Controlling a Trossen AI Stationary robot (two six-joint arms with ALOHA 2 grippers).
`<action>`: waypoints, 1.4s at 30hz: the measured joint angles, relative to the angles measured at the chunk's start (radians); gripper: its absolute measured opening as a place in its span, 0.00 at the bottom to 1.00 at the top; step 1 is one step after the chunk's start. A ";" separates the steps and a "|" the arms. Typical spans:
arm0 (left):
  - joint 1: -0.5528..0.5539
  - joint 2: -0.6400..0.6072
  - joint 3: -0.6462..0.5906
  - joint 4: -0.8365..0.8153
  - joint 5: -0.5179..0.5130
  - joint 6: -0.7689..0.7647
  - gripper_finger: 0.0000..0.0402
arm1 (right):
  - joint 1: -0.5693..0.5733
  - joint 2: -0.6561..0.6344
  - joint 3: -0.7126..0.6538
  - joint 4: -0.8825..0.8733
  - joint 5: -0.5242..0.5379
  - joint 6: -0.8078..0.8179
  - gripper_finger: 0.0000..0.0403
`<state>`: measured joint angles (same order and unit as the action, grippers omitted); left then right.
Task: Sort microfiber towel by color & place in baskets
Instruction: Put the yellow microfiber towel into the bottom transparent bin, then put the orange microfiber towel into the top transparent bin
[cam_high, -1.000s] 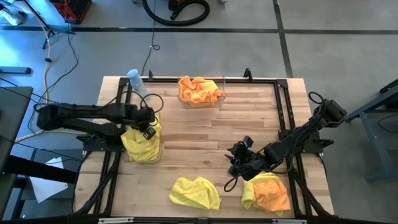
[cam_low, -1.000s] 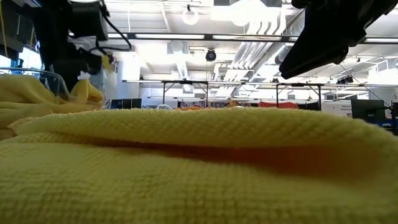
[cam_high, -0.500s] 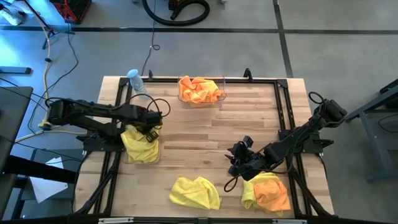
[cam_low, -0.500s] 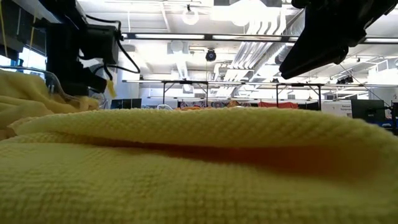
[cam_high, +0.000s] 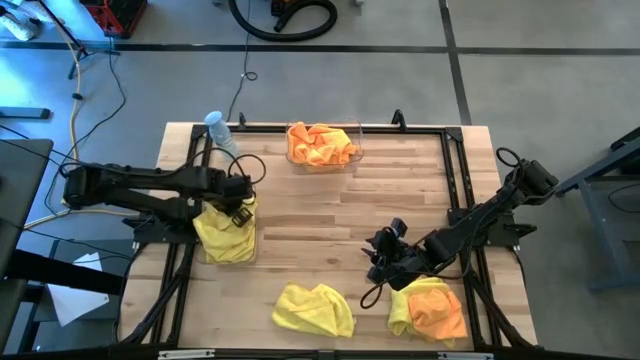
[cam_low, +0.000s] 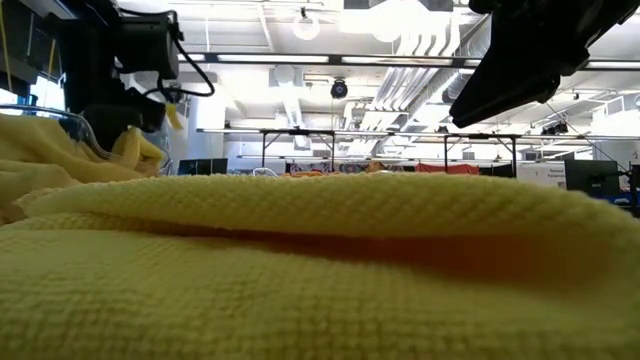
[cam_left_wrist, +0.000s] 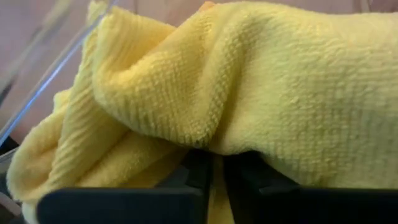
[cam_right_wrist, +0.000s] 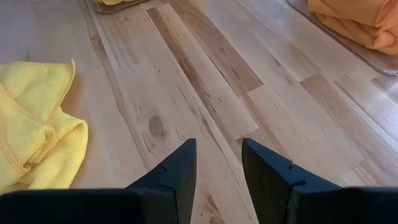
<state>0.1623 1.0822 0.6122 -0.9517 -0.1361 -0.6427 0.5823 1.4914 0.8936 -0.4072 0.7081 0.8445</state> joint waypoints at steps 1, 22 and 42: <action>0.000 -0.007 0.000 -0.004 0.001 -0.006 0.10 | 0.000 0.000 0.000 0.000 0.000 0.000 0.31; -0.067 -0.085 0.234 -0.298 -0.139 -0.109 0.32 | 0.000 0.000 0.000 -0.007 0.000 -0.015 0.31; -0.897 0.028 0.182 0.333 -0.638 -0.228 0.32 | 0.000 0.000 0.000 -0.022 -0.044 -0.013 0.31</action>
<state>-0.7348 1.1099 0.7940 -0.6187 -0.7738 -0.8703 0.5825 1.4914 0.8936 -0.4290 0.6642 0.8314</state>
